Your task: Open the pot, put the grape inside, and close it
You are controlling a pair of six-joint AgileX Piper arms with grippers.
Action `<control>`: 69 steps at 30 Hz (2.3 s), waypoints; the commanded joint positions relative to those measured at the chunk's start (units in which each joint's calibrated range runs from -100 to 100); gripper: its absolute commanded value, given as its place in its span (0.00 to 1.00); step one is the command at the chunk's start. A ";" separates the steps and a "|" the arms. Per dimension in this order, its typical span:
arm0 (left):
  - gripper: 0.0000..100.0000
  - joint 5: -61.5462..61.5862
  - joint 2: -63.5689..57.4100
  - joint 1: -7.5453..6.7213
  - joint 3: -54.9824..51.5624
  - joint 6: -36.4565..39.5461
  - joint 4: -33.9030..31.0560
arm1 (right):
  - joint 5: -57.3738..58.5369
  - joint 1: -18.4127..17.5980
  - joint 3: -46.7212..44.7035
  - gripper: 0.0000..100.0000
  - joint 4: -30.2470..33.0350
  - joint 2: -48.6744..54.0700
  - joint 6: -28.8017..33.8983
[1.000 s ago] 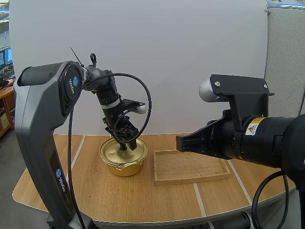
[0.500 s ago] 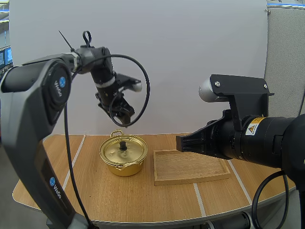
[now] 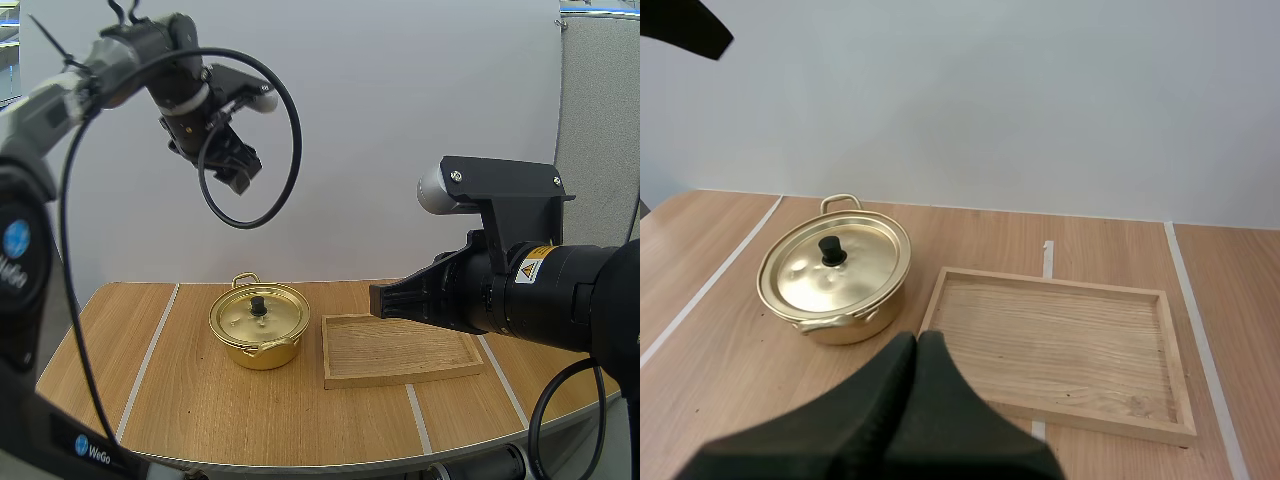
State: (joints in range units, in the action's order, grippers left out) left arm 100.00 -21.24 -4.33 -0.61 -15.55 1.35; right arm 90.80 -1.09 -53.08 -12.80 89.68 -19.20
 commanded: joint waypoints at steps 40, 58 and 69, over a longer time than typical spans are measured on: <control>0.01 0.00 -43.70 -0.19 0.18 23.53 2.30 | -0.48 -0.06 -0.26 0.00 -1.63 0.43 0.17; 0.01 -24.65 -69.69 -0.19 -32.80 27.46 -0.31 | -9.16 0.41 -0.26 0.00 -2.66 0.43 0.17; 0.01 -35.80 -78.76 -0.19 -49.69 31.46 -0.89 | -26.54 0.84 -0.26 0.00 -2.31 10.32 0.27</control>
State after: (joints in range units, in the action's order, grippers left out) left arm 72.19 -98.71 -4.33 -46.27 15.11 1.41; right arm 69.82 -0.44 -53.52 -14.97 97.28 -19.10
